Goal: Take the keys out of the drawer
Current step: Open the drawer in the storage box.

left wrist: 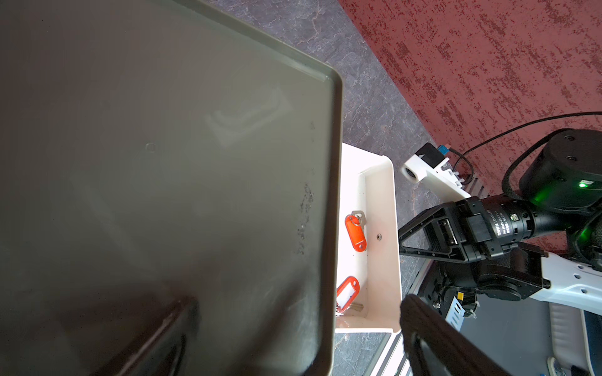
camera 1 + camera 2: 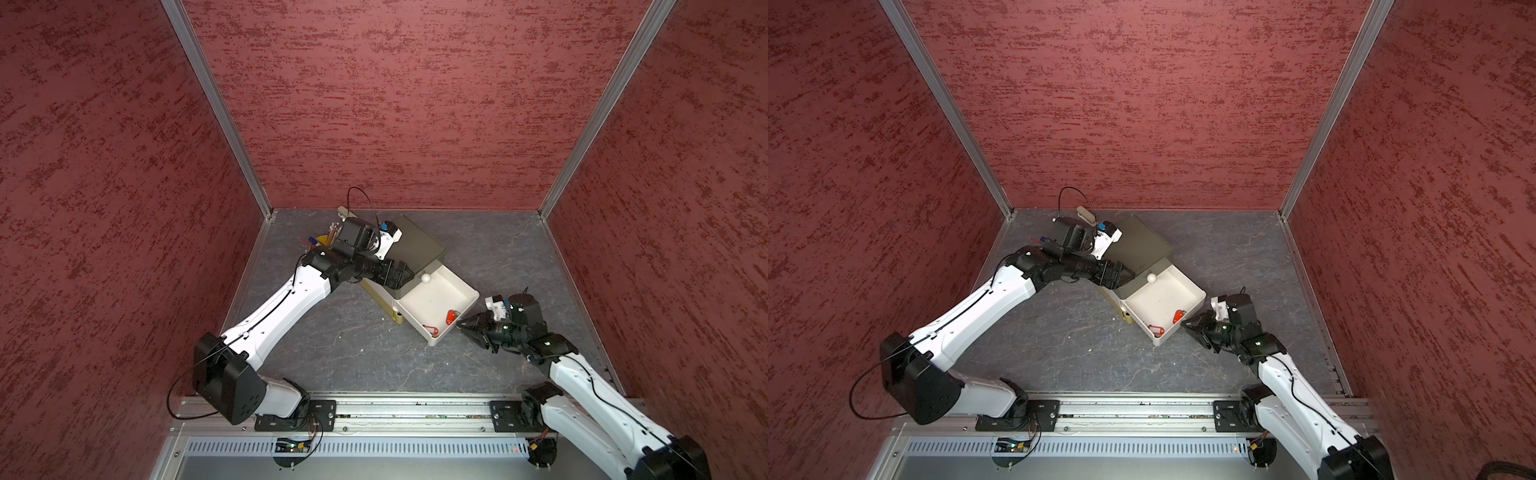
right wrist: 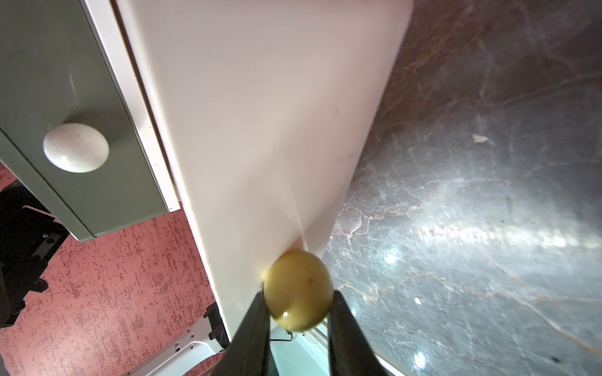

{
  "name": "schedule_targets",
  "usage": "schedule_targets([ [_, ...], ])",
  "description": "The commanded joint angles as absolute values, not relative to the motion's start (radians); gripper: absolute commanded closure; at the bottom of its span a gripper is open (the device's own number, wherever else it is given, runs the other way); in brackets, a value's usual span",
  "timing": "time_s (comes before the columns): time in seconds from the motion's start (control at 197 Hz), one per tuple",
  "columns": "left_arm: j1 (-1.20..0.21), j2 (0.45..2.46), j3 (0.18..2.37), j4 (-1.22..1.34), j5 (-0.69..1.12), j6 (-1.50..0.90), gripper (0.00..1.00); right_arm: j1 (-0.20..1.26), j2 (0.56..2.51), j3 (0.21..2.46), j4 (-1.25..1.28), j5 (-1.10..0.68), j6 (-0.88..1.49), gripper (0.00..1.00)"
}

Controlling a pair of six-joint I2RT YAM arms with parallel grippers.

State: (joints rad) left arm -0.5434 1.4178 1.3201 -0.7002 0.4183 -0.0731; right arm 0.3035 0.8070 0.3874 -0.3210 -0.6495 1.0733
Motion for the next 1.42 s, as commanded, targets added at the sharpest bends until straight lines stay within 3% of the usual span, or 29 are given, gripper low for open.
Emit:
schedule_targets([
  [0.0, -0.539, 1.450, 1.300, -0.790, 0.403, -0.090, 0.00, 0.296, 0.792, 0.379, -0.348, -0.644, 1.056, 0.78],
  [0.416, -0.539, 1.441, 1.294, -0.793, 0.405, -0.087, 0.00, 0.296, 0.793, 0.390, -0.350, -0.640, 1.051, 0.78],
  [0.568, -0.538, 1.438, 1.292, -0.795, 0.403, -0.087, 0.00, 0.296, 0.790, 0.388, -0.344, -0.645, 1.049, 0.64],
  [1.066, -0.538, 1.433, 1.286, -0.802, 0.403, -0.081, 0.00, 0.296, 0.788, 0.365, -0.253, -0.642, 1.060, 0.62],
  [1.416, -0.538, 1.419, 1.287, -0.815, 0.400, -0.081, 0.00, 0.295, 0.852, 0.333, -0.121, -0.638, 1.057, 0.66],
])
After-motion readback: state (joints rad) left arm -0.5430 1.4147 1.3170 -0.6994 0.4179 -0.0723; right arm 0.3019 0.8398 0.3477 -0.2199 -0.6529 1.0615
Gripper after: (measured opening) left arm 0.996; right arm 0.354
